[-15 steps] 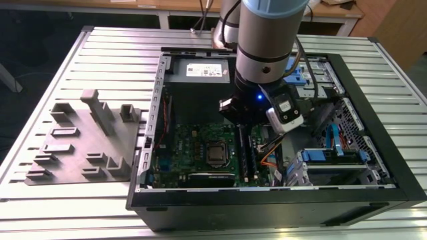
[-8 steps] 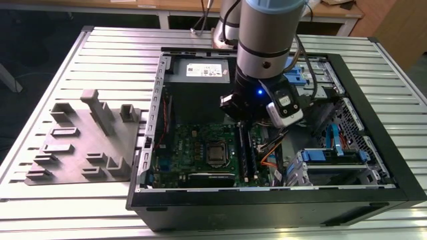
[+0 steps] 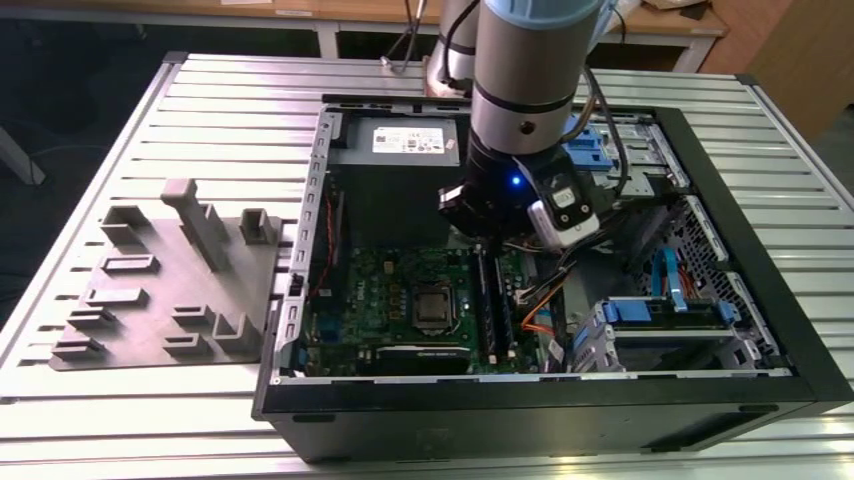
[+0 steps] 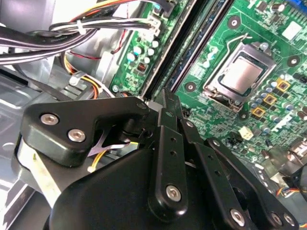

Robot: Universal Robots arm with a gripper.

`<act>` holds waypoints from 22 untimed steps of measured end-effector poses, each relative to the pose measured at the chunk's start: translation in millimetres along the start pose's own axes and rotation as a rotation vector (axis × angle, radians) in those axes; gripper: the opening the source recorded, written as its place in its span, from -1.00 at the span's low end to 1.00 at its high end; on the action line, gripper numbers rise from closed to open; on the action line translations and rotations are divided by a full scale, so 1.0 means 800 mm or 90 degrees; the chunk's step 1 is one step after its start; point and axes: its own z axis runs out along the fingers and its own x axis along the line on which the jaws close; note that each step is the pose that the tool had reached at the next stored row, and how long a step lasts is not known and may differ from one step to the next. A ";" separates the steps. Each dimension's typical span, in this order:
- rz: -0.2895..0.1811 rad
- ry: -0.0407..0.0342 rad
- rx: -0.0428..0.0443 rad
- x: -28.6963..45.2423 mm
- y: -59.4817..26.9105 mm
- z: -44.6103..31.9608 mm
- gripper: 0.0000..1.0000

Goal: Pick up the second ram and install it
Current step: 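Press down the second ram until it locks into place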

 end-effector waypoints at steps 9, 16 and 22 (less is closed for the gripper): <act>0.000 0.0000 0.0000 0.0071 0.012 0.0142 -0.86; 0.000 -0.0001 -0.0002 0.0085 0.013 0.0185 -0.86; 0.000 0.0000 -0.0001 0.0098 0.017 0.0233 -0.86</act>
